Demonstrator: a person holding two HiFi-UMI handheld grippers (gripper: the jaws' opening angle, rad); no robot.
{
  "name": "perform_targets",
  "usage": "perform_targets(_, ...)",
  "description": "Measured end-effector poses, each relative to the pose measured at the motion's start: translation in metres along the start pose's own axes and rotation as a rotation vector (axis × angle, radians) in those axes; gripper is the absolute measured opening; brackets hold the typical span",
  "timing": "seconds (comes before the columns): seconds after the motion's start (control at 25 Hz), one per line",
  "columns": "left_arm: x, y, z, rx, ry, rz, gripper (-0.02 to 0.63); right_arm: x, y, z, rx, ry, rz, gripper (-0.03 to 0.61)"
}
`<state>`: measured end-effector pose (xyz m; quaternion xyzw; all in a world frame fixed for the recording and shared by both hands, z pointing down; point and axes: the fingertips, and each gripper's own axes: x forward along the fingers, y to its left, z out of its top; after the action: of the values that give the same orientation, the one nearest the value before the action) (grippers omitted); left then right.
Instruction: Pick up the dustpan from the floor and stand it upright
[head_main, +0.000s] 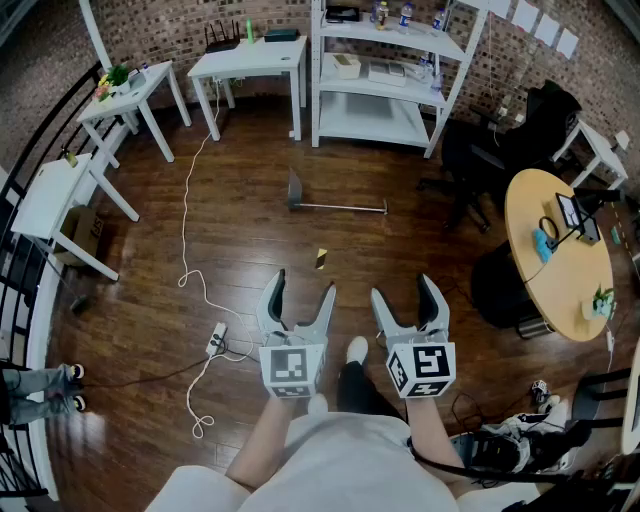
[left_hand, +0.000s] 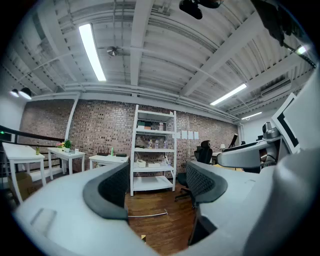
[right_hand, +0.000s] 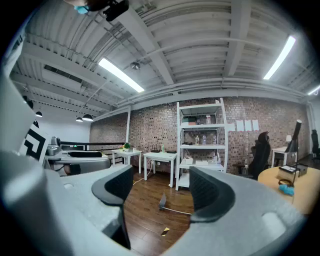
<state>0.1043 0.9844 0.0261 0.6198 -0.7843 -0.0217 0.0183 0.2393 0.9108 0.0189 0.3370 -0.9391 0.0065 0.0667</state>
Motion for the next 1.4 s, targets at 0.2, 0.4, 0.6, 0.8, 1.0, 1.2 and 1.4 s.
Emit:
perform_targets(0.2,0.081,0.012,-0.007,0.025,0.023,-0.008,0.364,0.074,-0.038,-0.002,0.042,-0.007,0.006,0.337)
perform_targets(0.4,0.18,0.016,0.01,0.063,0.012,-0.011,0.364,0.161,-0.097,0.032,0.059,-0.052,0.026,0.337)
perform_targets(0.6,0.266,0.018,0.015,0.088,0.018,-0.015,0.364,0.222,-0.147,0.048,0.052,-0.063,0.048,0.323)
perform_targets(0.8,0.341,0.015,-0.005,0.063,0.066,-0.044,0.364,0.283,-0.19,0.021,0.104,0.01,0.061,0.316)
perform_targets(1.0,0.421,0.032,-0.02,0.058,0.101,-0.092,0.364,0.352,-0.214,0.011,0.091,0.066,0.051,0.316)
perform_targets(1.2,0.557,0.047,-0.018,0.047,0.151,-0.179,0.364,0.458,-0.267,0.039,0.053,0.148,0.013,0.316)
perform_targets(1.4,0.651,0.061,-0.029,0.052,0.168,-0.278,0.364,0.539,-0.307,0.04,0.067,0.177,-0.042,0.316)
